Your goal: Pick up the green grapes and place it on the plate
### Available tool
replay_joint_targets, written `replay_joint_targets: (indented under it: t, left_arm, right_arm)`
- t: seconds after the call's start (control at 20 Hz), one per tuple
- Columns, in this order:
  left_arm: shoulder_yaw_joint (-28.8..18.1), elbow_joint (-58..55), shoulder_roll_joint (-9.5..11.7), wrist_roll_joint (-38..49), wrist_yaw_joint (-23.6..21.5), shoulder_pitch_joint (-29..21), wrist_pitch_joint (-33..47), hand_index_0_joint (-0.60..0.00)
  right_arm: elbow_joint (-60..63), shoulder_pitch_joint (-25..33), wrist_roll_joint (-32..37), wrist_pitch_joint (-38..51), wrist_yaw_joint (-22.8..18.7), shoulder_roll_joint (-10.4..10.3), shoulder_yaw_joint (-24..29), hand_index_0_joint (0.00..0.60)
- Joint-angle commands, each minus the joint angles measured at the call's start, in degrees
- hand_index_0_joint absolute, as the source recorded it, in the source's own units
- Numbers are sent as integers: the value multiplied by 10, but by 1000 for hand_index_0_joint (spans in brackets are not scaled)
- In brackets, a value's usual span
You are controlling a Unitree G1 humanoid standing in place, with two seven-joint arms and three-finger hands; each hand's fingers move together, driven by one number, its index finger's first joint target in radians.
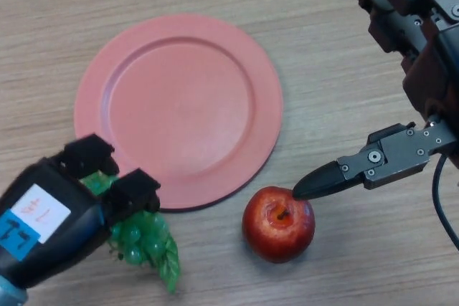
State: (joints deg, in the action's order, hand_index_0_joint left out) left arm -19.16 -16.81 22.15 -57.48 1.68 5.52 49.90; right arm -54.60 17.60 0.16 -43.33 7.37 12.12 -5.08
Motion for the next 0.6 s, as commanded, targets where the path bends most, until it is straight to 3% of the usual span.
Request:
replay_joint_targets:
  t: [0.05,0.25,0.45,0.55,0.6]
  left_arm:
    - [-69,-50,15,104,-8,-26,-19,-600]
    - [-30,-54,18,103,-3,-88,-99,-600]
    - [14,-47,36,70,-45,-149,-186,-600]
    - [23,-48,38,94,-38,-153,-221,-600]
    - [22,-48,39,95,-38,-153,-223,-550]
  right_arm:
    - [-32,17,6,53,-11,2,16,0]
    - [-33,16,6,51,-16,1,13,0]
    - [-39,17,4,46,-16,1,12,0]
    - [-39,12,4,53,-16,2,14,0]
    - [-39,12,4,53,-15,2,14,0]
